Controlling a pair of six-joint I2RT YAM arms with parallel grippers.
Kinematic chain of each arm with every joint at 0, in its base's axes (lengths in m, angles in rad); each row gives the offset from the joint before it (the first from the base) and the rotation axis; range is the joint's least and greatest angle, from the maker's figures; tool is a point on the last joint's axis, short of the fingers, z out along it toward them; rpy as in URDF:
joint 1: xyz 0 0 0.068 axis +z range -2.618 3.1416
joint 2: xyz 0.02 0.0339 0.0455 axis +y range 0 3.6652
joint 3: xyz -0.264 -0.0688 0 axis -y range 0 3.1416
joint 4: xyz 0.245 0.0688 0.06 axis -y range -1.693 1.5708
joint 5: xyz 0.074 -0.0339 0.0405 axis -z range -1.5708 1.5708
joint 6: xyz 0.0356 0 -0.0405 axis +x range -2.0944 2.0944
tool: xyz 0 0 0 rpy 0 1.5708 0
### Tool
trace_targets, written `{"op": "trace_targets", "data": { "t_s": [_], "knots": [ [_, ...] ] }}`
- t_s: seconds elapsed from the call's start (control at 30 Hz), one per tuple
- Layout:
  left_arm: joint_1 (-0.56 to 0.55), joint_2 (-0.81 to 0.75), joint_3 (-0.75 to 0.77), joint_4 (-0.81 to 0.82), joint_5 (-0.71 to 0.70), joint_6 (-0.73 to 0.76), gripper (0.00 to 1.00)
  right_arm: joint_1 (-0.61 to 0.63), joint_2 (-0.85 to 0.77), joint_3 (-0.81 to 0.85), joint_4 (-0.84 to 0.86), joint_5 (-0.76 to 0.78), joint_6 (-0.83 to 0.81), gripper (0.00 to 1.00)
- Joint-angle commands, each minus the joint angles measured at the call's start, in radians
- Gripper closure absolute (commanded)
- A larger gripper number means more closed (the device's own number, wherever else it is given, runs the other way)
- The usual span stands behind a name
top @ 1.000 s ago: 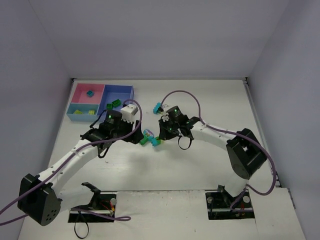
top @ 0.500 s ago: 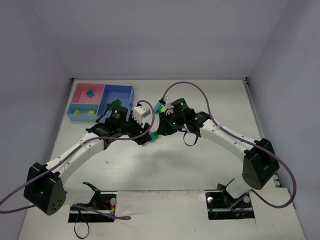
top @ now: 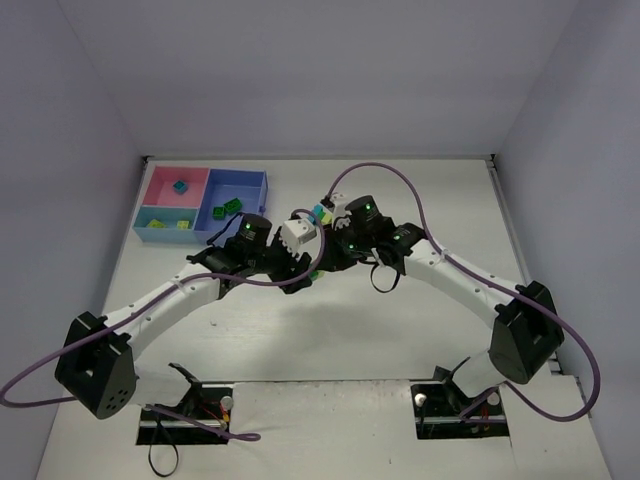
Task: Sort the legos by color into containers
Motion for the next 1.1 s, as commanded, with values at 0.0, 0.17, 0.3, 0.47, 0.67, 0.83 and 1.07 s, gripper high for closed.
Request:
{"op": "trace_targets", "data": {
  "t_s": [0.0, 0.17, 0.3, 0.47, 0.67, 0.83, 1.07],
  "knots": [
    [-0.002, -0.020, 0.052, 0.041, -0.017, 0.037, 0.43, -0.012, -0.056, 0.033, 0.016, -0.022, 0.015, 1.00],
    [-0.002, -0.019, 0.055, 0.029, -0.026, 0.045, 0.47, -0.015, -0.052, 0.027, 0.016, -0.018, 0.010, 1.00],
    [-0.003, -0.005, 0.062, 0.021, -0.028, 0.043, 0.56, -0.017, -0.050, 0.027, 0.016, -0.022, 0.012, 1.00],
    [-0.003, -0.002, 0.061, 0.024, -0.028, 0.049, 0.75, -0.018, -0.050, 0.030, 0.016, -0.015, 0.007, 1.00],
    [-0.003, -0.013, 0.064, 0.015, -0.035, 0.063, 0.92, -0.032, -0.053, 0.007, 0.016, 0.014, 0.003, 1.00],
    [-0.003, -0.011, 0.067, 0.006, -0.034, 0.060, 0.94, -0.054, -0.053, -0.021, 0.014, 0.059, -0.007, 1.00],
    [-0.002, -0.013, 0.059, 0.010, -0.035, 0.066, 0.95, -0.075, -0.044, -0.038, 0.011, 0.090, -0.010, 1.00]
  ]
}}
